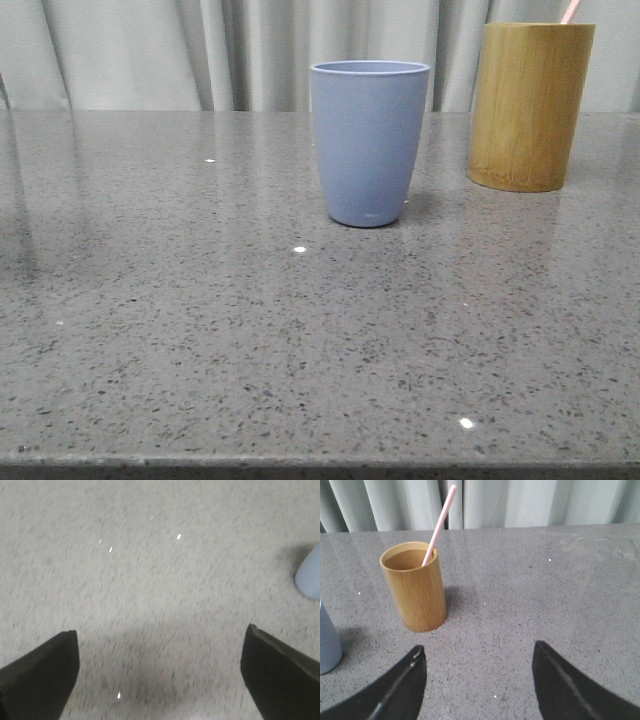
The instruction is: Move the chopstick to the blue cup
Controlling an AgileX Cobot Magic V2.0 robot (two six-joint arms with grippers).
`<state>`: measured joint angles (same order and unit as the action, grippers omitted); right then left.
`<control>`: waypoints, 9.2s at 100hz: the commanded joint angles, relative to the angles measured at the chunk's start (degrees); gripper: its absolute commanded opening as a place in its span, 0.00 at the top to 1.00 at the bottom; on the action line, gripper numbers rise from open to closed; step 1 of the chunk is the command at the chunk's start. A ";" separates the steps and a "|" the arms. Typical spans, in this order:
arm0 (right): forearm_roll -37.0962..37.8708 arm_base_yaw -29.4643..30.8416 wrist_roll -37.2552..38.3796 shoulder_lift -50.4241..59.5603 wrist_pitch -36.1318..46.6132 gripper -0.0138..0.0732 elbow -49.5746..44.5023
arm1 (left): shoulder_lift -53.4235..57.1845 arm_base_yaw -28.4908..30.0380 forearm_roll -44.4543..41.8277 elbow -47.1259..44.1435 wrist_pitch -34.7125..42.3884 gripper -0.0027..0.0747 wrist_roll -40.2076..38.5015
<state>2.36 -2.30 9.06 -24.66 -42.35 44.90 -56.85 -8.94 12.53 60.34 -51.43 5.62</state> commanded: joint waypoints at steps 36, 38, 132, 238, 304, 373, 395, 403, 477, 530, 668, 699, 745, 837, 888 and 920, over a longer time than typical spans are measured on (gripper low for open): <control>-2.95 0.22 -0.31 -4.82 14.95 0.30 1.83 | 12.30 1.17 0.89 -10.09 3.76 0.15 -0.48; -3.19 0.22 -0.31 -5.64 16.16 0.30 1.83 | 12.30 1.17 0.89 -10.09 3.76 0.15 -0.48; -7.37 -2.91 2.09 -48.04 56.87 0.30 11.33 | 12.30 1.17 0.89 -10.09 4.48 0.15 -0.48; -7.37 -2.91 9.90 -57.90 64.55 0.86 15.35 | 12.30 1.17 0.89 -10.09 4.48 0.15 -0.48; -4.44 -3.97 10.11 -43.16 61.45 0.92 20.61 | 12.30 1.17 0.89 -10.09 4.48 0.15 -0.48; -4.44 -23.05 11.99 -51.06 61.47 0.92 22.63 | 12.30 1.17 0.89 -10.09 4.48 0.15 -0.48; -4.44 -24.56 11.99 -52.49 55.79 0.92 22.63 | 12.30 1.17 0.89 -10.09 4.48 0.15 -0.48; -4.44 -24.56 11.99 -52.83 53.87 0.92 22.63 | 12.30 1.17 0.89 -10.09 4.48 0.15 -0.48; -4.44 -24.56 11.99 -52.91 49.87 0.56 22.57 | 12.30 1.17 0.89 -10.09 4.48 0.15 -0.48; -3.71 -16.84 1.88 -42.41 35.33 0.47 22.50 | 12.30 1.17 0.89 -10.09 4.38 0.15 -0.48; 6.41 -11.96 1.88 -3.41 -0.13 0.70 -1.51 | 12.30 1.17 0.99 -10.09 3.28 0.31 -0.48; 6.46 -11.96 1.88 -3.41 -0.20 0.92 -1.51 | 12.30 1.17 0.99 -10.09 3.27 0.99 -0.48; 6.46 -11.96 1.88 -3.41 -0.63 0.92 -1.51 | 12.30 1.17 0.99 -10.09 3.27 0.99 -0.48; 6.46 -11.96 1.88 -3.41 -0.63 0.92 -1.51 | 43.28 0.95 -3.34 -44.90 42.30 0.99 -0.48; 6.46 -11.96 1.88 -3.41 -0.67 0.92 -1.51 | 58.99 1.06 -11.44 -58.45 45.19 0.99 -5.62; 6.46 -11.96 1.88 -3.41 -0.67 0.92 -1.51 | 58.99 1.06 -12.53 -60.99 53.30 0.99 -5.62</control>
<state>7.73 -14.65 11.08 -27.81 -46.62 41.85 0.27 -7.89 0.74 -0.03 -4.23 0.85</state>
